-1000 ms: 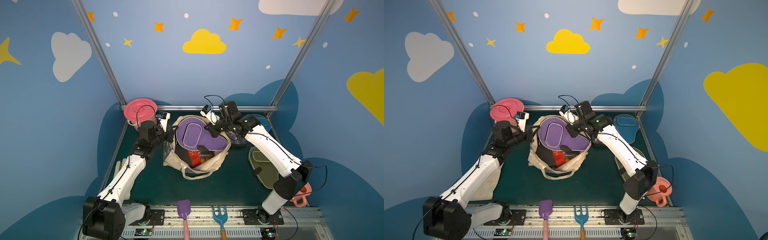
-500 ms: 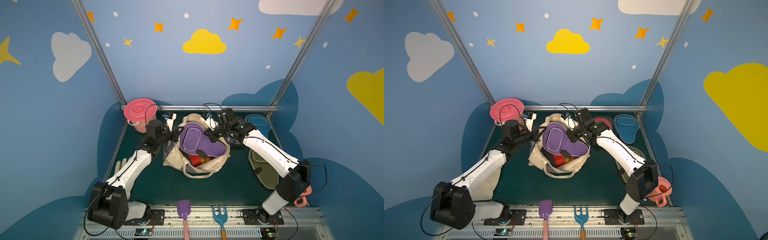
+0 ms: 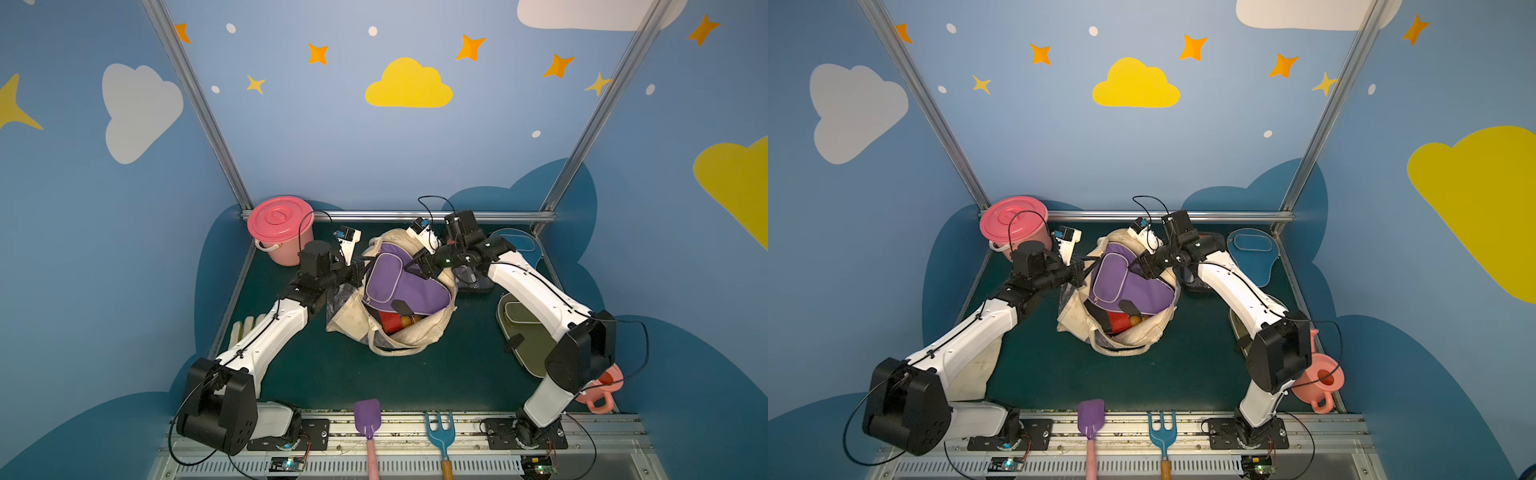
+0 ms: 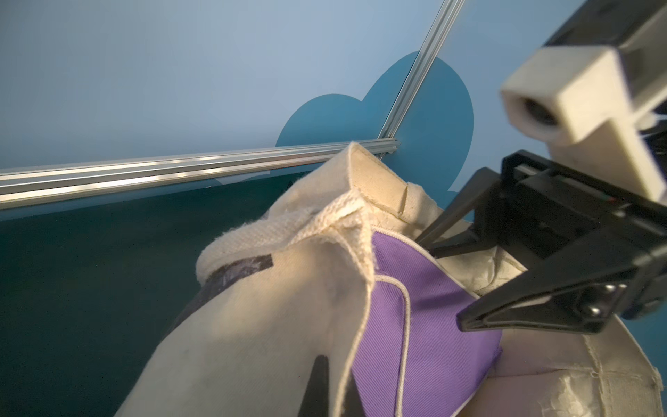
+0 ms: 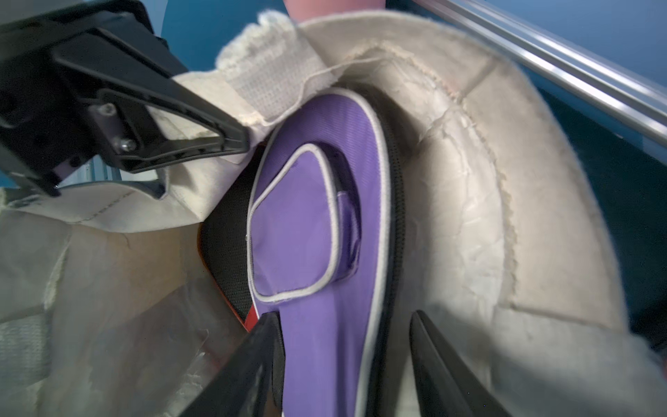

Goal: Remove the ping pong set from the canvas bag
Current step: Adjust the ping pong set in the canvas bag, then pick up the ping pong set from the canvas bag.

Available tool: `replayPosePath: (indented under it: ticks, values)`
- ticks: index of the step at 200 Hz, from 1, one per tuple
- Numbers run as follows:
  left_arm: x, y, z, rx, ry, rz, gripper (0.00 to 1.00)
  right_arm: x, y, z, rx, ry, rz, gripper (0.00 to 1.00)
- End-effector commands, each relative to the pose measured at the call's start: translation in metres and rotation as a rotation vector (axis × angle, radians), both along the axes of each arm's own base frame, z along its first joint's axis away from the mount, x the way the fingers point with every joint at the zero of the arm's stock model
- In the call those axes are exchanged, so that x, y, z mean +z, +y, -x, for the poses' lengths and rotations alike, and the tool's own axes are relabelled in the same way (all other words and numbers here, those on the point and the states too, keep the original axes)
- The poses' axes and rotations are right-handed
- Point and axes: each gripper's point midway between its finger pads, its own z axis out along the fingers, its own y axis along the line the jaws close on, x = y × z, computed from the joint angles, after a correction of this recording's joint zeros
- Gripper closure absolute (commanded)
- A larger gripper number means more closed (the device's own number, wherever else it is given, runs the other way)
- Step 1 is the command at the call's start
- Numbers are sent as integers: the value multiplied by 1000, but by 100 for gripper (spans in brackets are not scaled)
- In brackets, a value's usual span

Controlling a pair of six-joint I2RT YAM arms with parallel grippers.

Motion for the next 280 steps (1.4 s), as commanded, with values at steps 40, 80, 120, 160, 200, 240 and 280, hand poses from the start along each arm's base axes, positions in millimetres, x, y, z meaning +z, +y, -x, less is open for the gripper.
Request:
replayPosePath:
  ticks: [40,80,120,160,200,240,280]
  values:
    - [17,-10,18,-70,-42,1,96,-35,15,5,102,193,42,37]
    - [19,-2,19,-30,-56,-30,96,-32,16,17,156,227,31,73]
    - [29,17,17,63,-70,-98,96,-4,7,24,146,180,32,100]
    - [40,51,16,230,-95,-193,96,39,-3,33,124,88,16,100]
    - [47,75,16,329,-113,-215,96,87,-19,37,36,-32,-20,100]
    - [41,75,16,332,-100,-199,96,138,-42,43,-78,-168,-59,100]
    - [41,73,16,329,-102,-181,96,178,-71,48,-212,-278,-87,100]
